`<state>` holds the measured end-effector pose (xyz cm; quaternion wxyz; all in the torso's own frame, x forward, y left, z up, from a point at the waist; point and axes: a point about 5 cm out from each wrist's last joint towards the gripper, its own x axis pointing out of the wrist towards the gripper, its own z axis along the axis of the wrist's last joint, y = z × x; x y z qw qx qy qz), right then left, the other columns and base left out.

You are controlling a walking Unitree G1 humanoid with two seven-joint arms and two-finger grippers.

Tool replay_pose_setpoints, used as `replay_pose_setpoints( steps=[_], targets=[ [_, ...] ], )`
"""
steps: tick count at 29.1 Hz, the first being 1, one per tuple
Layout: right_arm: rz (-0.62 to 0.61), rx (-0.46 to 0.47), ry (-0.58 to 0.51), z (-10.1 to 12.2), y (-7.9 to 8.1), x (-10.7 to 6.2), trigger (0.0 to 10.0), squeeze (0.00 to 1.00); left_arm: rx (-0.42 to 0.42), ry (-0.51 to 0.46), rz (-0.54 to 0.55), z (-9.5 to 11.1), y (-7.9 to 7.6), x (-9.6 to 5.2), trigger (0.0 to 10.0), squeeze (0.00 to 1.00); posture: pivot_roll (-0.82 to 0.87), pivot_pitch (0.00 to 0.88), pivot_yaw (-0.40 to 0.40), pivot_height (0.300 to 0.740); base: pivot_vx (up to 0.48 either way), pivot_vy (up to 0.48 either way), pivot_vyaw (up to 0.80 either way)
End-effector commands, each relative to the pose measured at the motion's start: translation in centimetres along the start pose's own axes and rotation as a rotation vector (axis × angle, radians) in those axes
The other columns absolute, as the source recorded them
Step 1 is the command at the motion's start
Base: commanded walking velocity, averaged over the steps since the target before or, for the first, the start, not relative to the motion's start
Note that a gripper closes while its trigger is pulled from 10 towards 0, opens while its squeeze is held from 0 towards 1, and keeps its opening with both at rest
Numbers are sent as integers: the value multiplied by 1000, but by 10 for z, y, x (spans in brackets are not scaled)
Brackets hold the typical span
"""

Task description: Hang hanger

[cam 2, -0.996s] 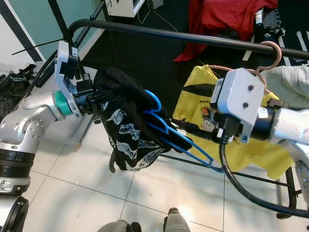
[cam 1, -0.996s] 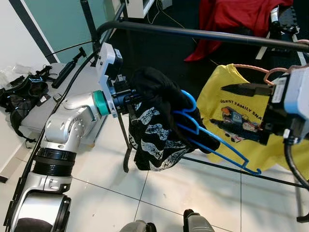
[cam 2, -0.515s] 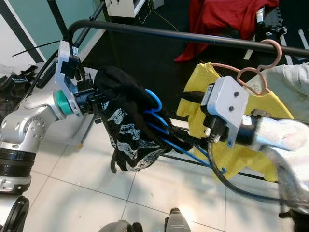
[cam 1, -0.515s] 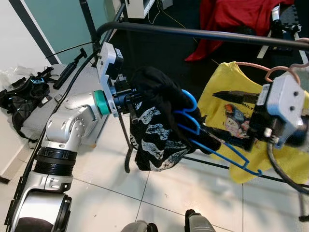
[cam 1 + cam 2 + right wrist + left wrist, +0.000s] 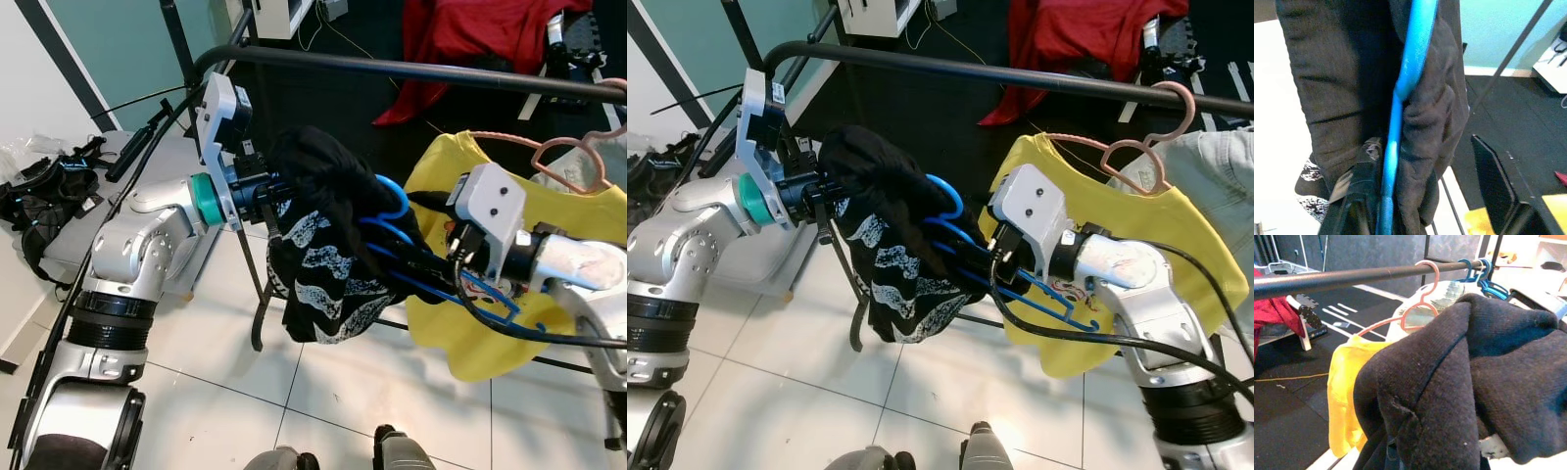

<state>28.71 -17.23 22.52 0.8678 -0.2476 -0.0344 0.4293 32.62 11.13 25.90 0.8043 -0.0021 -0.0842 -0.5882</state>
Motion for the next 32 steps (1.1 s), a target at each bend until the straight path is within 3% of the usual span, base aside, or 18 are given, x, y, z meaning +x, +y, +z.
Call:
replay_pose_setpoints(
  steps=[1, 5, 20, 32],
  targets=[
    [68, 16, -41, 2, 7, 6, 0, 0, 22, -34, -1, 7, -2, -2, 0, 0, -154, 56, 134, 740, 0, 0, 0],
    [123, 22, -58, 1, 12, 8, 0, 0, 20, -35, 5, 6, -2, -2, 0, 0, -154, 54, 133, 740, 0, 0, 0],
    [130, 0, -57, 1, 11, 3, 0, 0, 23, -30, 13, 5, 0, -2, 0, 0, -164, 45, 141, 740, 0, 0, 0],
    [21, -85, -49, 12, -14, -21, 0, 0, 26, -35, 50, 6, 4, -2, 0, 0, -172, 42, 149, 740, 0, 0, 0]
  ],
)
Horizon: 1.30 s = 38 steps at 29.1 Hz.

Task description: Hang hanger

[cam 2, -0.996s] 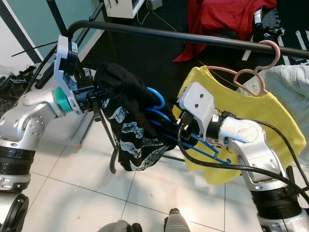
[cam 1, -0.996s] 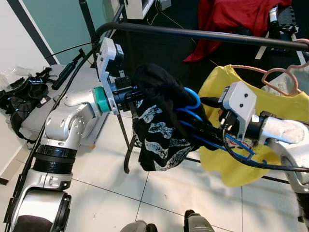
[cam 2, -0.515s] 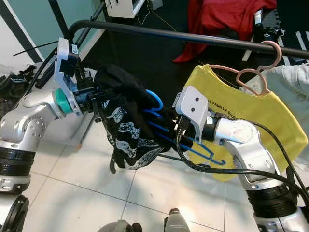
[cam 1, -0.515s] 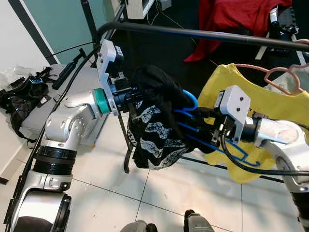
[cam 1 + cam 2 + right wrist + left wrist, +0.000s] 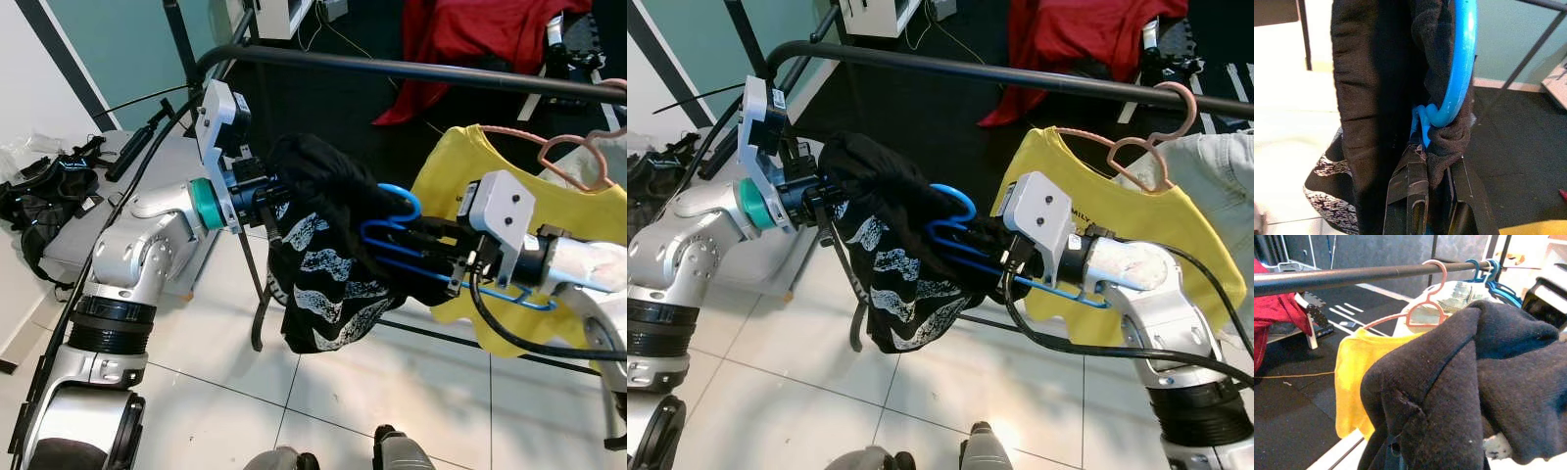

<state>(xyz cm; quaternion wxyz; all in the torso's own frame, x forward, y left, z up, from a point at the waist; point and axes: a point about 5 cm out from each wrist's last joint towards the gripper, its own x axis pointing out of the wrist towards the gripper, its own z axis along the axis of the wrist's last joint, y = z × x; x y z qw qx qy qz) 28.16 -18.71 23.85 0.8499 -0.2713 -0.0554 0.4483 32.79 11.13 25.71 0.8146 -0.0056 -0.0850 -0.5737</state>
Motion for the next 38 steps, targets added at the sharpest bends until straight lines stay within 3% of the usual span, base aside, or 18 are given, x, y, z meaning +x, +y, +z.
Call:
replay_pose_setpoints(
  steps=[1, 2, 3, 4, 5, 10, 12, 13, 16, 17, 19, 20, 21, 23, 24, 28, 33, 38],
  targets=[
    [-37, -40, -27, 10, -11, -8, 0, 0, 29, -34, 24, 8, 4, -2, 1373, 0, -171, 42, 150, 740, 0, 0, 0],
    [-37, -40, -27, 10, -11, -8, 0, 0, 29, -34, 24, 8, 4, -2, 1373, 0, -171, 42, 150, 740, 0, 0, 0],
    [-50, -59, -32, 15, -16, -11, 0, 0, 35, -33, 37, 9, 5, -2, 5961, 0, -171, 45, 151, 740, 0, 0, 0],
    [-50, -59, -32, 15, -16, -11, 0, 0, 35, -33, 37, 9, 5, -2, 5961, 0, -171, 45, 151, 740, 0, 0, 0],
    [-50, -79, -48, 25, -20, -16, 0, 0, 54, -20, 29, 7, 3, -2, 10000, 0, -172, 48, 150, 740, 0, 0, 0],
    [8, -95, -80, 42, -18, -20, 0, 0, 123, 53, -24, -2, -7, 0, 10000, 0, -173, 50, 150, 740, 0, 0, 0],
    [38, -99, -89, 46, -15, -20, 0, 0, 135, 77, -57, -7, -13, 1, 10000, 78, -173, 50, 150, 740, 0, 0, 0],
    [79, -95, -107, 50, -10, -19, 0, 0, 141, 79, -51, -10, -16, 7, 10000, 796, -167, 54, 149, 740, 0, 0, 0],
    [100, -94, -125, 54, -7, -17, 0, 0, 133, 70, -35, -12, -18, 14, 10000, 835, -166, 54, 149, 740, 0, 0, 0],
    [102, -94, -153, 59, -7, -16, 0, 0, 135, 71, -14, -13, -20, 20, 10000, 86, -166, 54, 149, 740, 0, 0, 0],
    [102, -94, -153, 59, -7, -16, 0, 0, 135, 71, -14, -13, -20, 20, 10000, 86, -166, 54, 149, 740, 0, 0, 0],
    [47, -111, -182, 64, -14, -16, 0, 0, 138, 66, -32, -13, -24, 22, 10000, 0, -171, 58, 148, 740, 0, 0, 0],
    [47, -111, -182, 64, -14, -16, 0, 0, 138, 66, -32, -13, -24, 22, 10000, 0, -171, 58, 148, 740, 0, 0, 0],
    [-107, -184, -184, 67, -32, -16, 0, 0, 164, 89, -93, -15, -27, 14, 10000, 0, -173, 58, 148, 740, 0, 0, 0],
    [-107, -184, -184, 67, -32, -16, 0, 0, 164, 89, -93, -15, -27, 14, 10000, 0, -173, 58, 148, 740, 0, 0, 0],
    [-439, -406, -108, 66, -65, -16, 0, 0, 156, 119, -120, -16, -25, 1, 10000, 0, -162, 59, 149, 740, 0, 0, 0],
    [-503, -423, -128, 68, -69, -13, 0, 0, 147, 103, -108, -19, -29, 6, 10000, 0, -162, 59, 150, 740, 0, 0, 0],
    [-570, -353, -230, 74, -70, -5, 0, 0, 141, 78, -41, -27, -33, 20, 10000, 0, -161, 57, 147, 740, 0, 0, 0]
  ],
)
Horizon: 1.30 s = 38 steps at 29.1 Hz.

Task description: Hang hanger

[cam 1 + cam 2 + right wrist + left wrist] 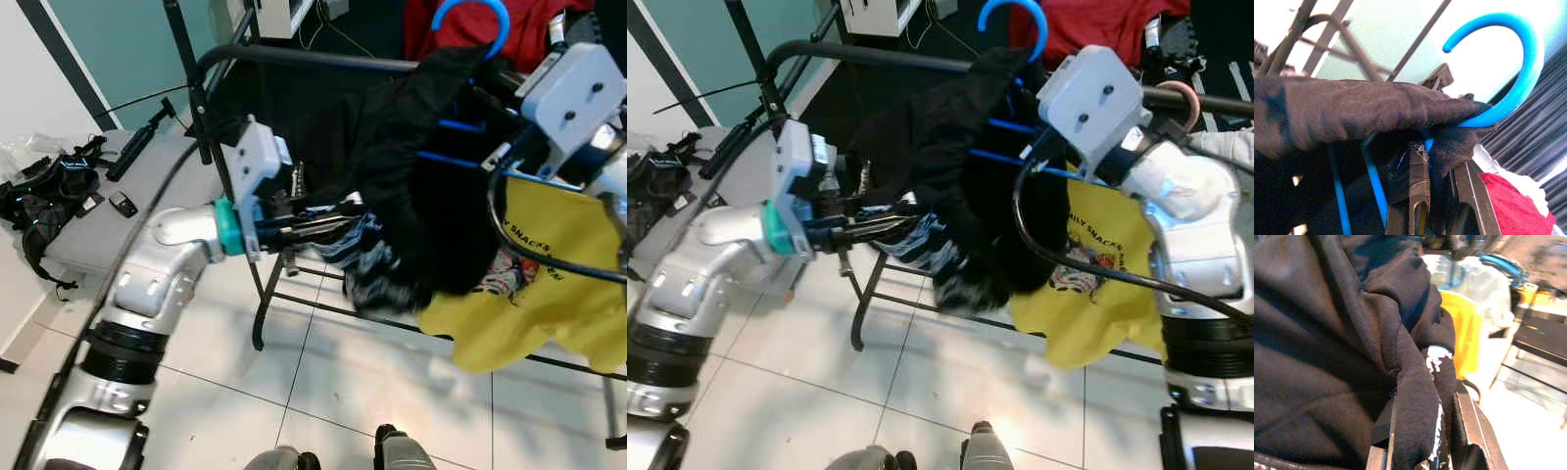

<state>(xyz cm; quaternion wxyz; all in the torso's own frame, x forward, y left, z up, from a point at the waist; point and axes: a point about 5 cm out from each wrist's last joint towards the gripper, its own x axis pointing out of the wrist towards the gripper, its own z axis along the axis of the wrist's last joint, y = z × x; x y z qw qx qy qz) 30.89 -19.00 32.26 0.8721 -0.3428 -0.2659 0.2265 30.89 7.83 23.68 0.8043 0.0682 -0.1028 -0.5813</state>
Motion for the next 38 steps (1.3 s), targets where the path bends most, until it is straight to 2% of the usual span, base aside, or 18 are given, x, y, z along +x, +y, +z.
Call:
replay_pose_setpoints(
  steps=[1, 6, 10, 12, 13, 14, 15, 17, 18, 21, 22, 25, 26, 33, 34, 35, 36, 38],
  targets=[
    [-97, 40, -91, 13, -11, 3, 0, 0, -2, 22, 28, -8, -2, 4, 10000, 0, -161, 57, 144, 740, 0, 0, 0],
    [-126, 121, -178, 21, -11, 4, 0, 0, -13, 7, 89, -7, 3, 6, 10000, 0, -160, 62, 143, 740, 0, 0, 0],
    [-127, 142, -227, 26, -11, 2, 0, 0, -33, -1, 78, -3, 10, -7, 10000, 0, -160, 65, 146, 740, 0, 0, 0],
    [-126, 140, -238, 27, -11, 1, 0, 0, -28, 10, 67, 0, 14, -18, 10000, 0, -158, 67, 149, 740, 0, 0, 0],
    [-132, 151, -246, 26, -10, 0, 0, 0, -12, 61, 61, 1, 22, -45, 10000, 0, -142, 72, 159, 740, 0, 0, 0],
    [-132, 151, -246, 26, -10, 0, 0, 0, -12, 61, 61, 1, 22, -45, 10000, 0, -142, 72, 159, 740, 0, 0, 0],
    [-135, 159, -251, 26, -10, -1, 0, 0, 1, 98, 59, 4, 26, -63, 10000, 0, -142, 72, 159, 740, 0, 0, 0],
    [-140, 177, -256, 25, -9, -2, 0, 0, -3, 118, 76, 6, 29, -78, 10000, 0, -130, 73, 162, 740, 0, 0, 0],
    [-146, 198, -261, 23, -7, -1, 0, 0, -91, 47, 148, 13, 36, -88, 10000, 0, -123, 73, 161, 740, 0, 0, 0],
    [-150, 211, -265, 23, -6, -1, 0, 0, -145, -7, 196, 17, 38, -89, 10000, 0, -119, 73, 159, 740, 0, 0, 0],
    [-145, 237, -275, 22, -1, 2, 0, 0, -211, -65, 233, 15, 34, -80, 10000, 86, -111, 73, 150, 740, 0, 0, 0],
    [-138, 247, -280, 23, 1, 4, 0, 0, -212, -64, 236, 12, 30, -74, 10000, 86, -111, 73, 150, 740, 0, 0, 0],
    [-122, 263, -287, 24, 5, 6, 0, 0, -220, -60, 228, 6, 23, -64, 10000, 1000, -109, 75, 144, 740, 0, 0, 0],
    [-65, 321, -304, 26, 22, 14, 0, 0, -241, -57, 111, -8, -7, -31, 10000, 1000, -114, 85, 119, 740, 0, 0, 0],
    [-53, 336, -305, 26, 26, 16, 0, 0, -254, -67, 56, -8, -17, -24, 10000, 714, -114, 85, 119, 740, 0, 0, 0],
    [-53, 336, -305, 26, 26, 16, 0, 0, -254, -67, 56, -8, -17, -24, 10000, 714, -114, 85, 119, 740, 0, 0, 0],
    [-46, 346, -304, 26, 29, 17, 0, 0, -264, -94, 34, -5, -21, -19, 10000, 0, -117, 86, 112, 740, 0, 0, 0],
    [-42, 355, -303, 25, 31, 18, 0, 0, -293, -140, 36, 3, -20, -18, 10000, 0, -115, 85, 111, 740, 0, 0, 0]
  ],
)
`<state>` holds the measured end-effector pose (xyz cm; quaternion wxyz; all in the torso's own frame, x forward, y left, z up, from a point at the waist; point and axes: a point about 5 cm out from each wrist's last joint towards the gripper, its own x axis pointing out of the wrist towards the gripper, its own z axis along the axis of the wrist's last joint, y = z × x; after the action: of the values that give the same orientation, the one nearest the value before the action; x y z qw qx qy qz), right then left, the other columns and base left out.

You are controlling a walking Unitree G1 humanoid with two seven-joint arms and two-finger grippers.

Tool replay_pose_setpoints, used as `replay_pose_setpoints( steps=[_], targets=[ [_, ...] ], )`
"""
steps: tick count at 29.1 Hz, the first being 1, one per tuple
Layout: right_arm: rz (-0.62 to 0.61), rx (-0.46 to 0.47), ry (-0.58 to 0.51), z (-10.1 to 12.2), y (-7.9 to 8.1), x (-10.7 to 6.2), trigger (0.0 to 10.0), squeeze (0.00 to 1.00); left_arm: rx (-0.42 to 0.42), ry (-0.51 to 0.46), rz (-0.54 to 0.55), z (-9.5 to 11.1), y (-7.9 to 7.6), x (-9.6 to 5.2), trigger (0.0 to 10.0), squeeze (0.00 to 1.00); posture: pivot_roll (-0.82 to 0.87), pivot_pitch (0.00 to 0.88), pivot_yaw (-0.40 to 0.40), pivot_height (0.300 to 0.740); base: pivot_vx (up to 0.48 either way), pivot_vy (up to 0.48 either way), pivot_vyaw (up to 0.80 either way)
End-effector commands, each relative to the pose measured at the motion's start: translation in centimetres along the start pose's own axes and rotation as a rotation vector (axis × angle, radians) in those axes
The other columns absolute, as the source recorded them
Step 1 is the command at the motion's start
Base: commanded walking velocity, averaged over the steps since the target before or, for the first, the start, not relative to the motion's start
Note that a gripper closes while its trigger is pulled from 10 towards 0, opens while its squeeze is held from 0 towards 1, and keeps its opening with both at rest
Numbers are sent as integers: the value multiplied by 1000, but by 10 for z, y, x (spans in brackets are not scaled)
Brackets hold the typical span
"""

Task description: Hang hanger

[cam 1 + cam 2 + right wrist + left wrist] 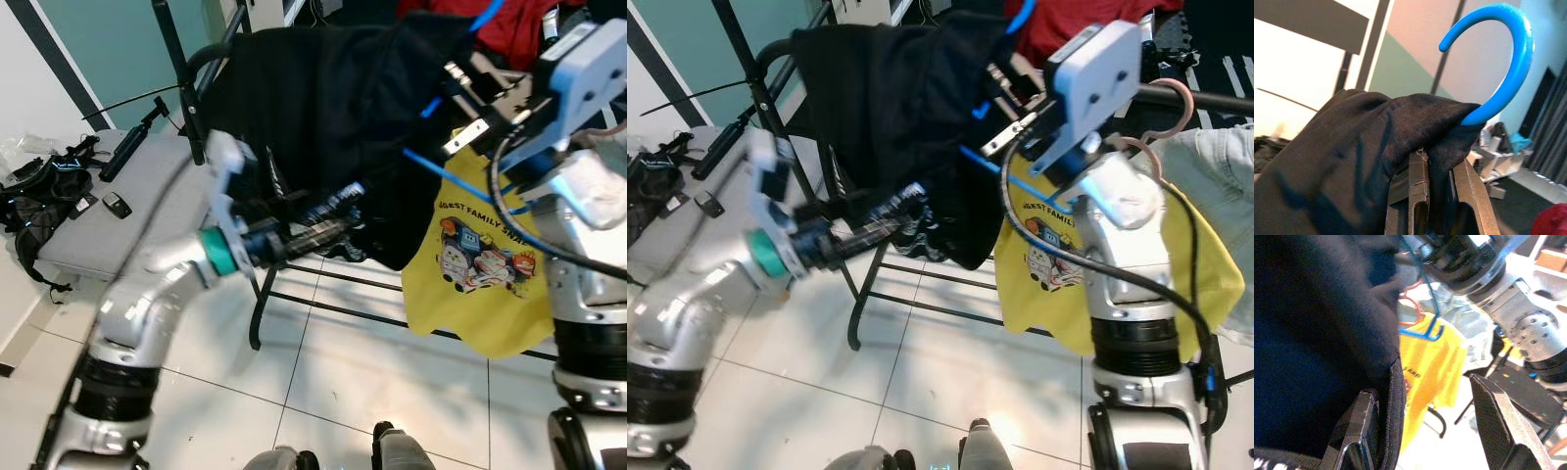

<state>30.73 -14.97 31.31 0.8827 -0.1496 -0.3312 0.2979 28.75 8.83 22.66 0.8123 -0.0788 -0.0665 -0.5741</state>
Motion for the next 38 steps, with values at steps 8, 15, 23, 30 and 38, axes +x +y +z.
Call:
replay_pose_setpoints(
  steps=[8, 15, 23, 30, 38],
  targets=[
    [-6, -2, -47, 7, 2, 1, 0, 0, 18, -48, -23, 21, -2, -3, 10000, 1000, -116, 83, 108, 740, 0, 0, 0],
    [44, -24, 6, -3, 11, -6, 0, 0, 329, -47, -53, 61, -5, 1, 10000, 1000, -116, 73, 106, 740, 0, 0, 0],
    [61, -46, 8, -3, 13, -6, 0, 0, 698, 96, -27, 75, 0, 7, 10000, 0, -123, 68, 109, 740, 0, 0, 0],
    [76, -65, 12, -3, 13, -6, 0, 0, 939, 294, -50, 67, 9, 1, 10000, 0, -120, 68, 113, 740, 0, 0, 0],
    [103, -91, 33, -3, 10, -10, 0, 0, 931, 507, -77, 67, 31, -36, 10000, 0, -118, 74, 121, 740, 0, 0, 0]
  ],
)
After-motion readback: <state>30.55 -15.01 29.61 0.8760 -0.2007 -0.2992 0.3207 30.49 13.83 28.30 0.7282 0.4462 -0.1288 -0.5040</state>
